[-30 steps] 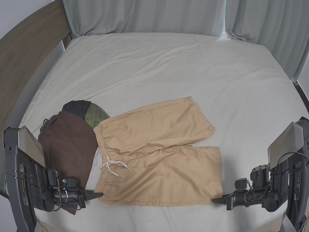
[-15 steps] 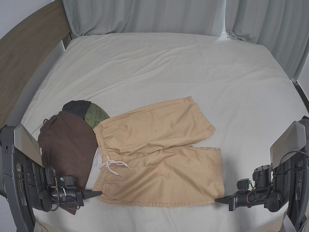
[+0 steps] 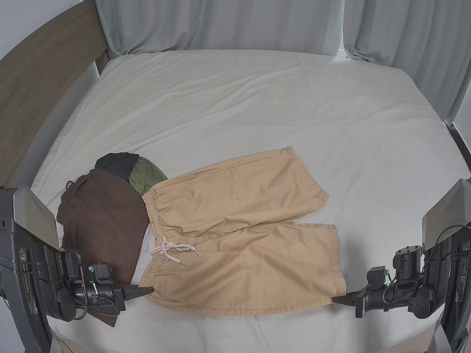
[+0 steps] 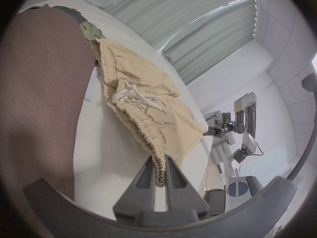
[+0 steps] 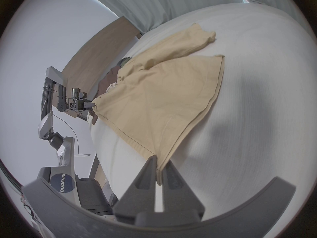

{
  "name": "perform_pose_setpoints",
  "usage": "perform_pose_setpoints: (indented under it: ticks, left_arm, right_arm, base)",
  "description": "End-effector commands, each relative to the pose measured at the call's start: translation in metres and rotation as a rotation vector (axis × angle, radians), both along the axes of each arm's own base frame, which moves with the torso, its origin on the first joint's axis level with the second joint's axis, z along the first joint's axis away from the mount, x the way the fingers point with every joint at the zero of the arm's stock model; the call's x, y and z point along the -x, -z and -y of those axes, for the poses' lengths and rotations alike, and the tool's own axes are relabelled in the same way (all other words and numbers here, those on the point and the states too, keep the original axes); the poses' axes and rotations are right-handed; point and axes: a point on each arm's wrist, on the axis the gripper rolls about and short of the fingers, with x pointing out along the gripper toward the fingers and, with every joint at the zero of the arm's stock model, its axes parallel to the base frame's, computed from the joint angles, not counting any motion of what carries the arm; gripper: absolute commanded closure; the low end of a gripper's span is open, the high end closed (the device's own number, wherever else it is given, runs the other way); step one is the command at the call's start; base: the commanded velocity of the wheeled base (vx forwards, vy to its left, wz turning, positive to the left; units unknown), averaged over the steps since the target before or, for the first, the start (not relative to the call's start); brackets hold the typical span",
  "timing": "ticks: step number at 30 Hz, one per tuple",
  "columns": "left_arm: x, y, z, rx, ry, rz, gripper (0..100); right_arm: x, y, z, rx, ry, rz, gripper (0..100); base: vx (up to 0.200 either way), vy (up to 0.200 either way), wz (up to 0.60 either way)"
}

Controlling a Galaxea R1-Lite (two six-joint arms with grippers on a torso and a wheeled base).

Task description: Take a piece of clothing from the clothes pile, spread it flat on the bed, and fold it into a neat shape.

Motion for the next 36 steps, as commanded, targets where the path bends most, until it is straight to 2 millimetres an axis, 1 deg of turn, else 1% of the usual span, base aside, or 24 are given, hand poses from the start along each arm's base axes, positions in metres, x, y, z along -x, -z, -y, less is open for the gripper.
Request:
perform_pose_setpoints:
  ticks: [1,4,5,6,8,16,19,23,27,31,36]
  left_arm:
    - [0.0,-0.01,0.004,0.011,0.009,0.012,100]
    - [0.001,-0.024,0.007,0.045,0.003,0.001,100]
    - [0.001,-0.024,0.007,0.045,0.003,0.001,100]
    - [0.003,-0.033,0.008,0.067,-0.007,-0.006,100]
    - [0.002,-0.038,0.008,0.077,-0.014,-0.006,100]
    - [-0.001,-0.042,0.008,0.079,-0.013,0.017,100]
    - [-0.002,-0.048,0.008,0.094,-0.023,0.017,100]
    - [-0.002,-0.057,0.006,0.122,-0.048,0.003,100]
    - [-0.002,-0.057,0.005,0.124,-0.054,0.0,100]
    - [-0.002,-0.056,0.005,0.123,-0.054,-0.004,100]
    - [-0.002,-0.055,0.004,0.121,-0.062,-0.006,100]
  right_arm:
    - [0.002,-0.008,0.003,-0.017,-0.001,0.024,100]
    - [0.002,-0.013,0.002,-0.03,-0.01,0.041,100]
    - [0.002,-0.013,0.002,-0.03,-0.01,0.041,100]
    - [0.002,-0.015,0.002,-0.037,-0.016,0.051,100]
    - [0.002,-0.017,0.002,-0.046,-0.021,0.061,100]
    - [0.001,-0.035,0.004,-0.116,-0.05,0.126,100]
    - [0.002,-0.042,0.006,-0.127,-0.043,0.144,100]
    - [0.005,-0.047,0.005,-0.134,-0.062,0.135,100]
    - [0.011,-0.052,0.005,-0.132,-0.068,0.113,100]
    - [0.016,-0.054,0.005,-0.116,-0.084,0.1,100]
    - [0.021,-0.052,0.006,-0.09,-0.107,0.078,100]
  base:
    - [0.0,0.0,0.0]
    - [0.0,0.0,0.0]
    - [0.0,0.0,0.0]
    - [0.0,0.0,0.0]
    - [0.0,0.0,0.0]
    - [0.0,0.0,0.0]
    - [0.0,0.0,0.0]
    - [0.0,0.0,0.0]
    - [0.0,0.0,0.0]
    - [0.0,0.0,0.0]
    - [0.0,0.0,0.0]
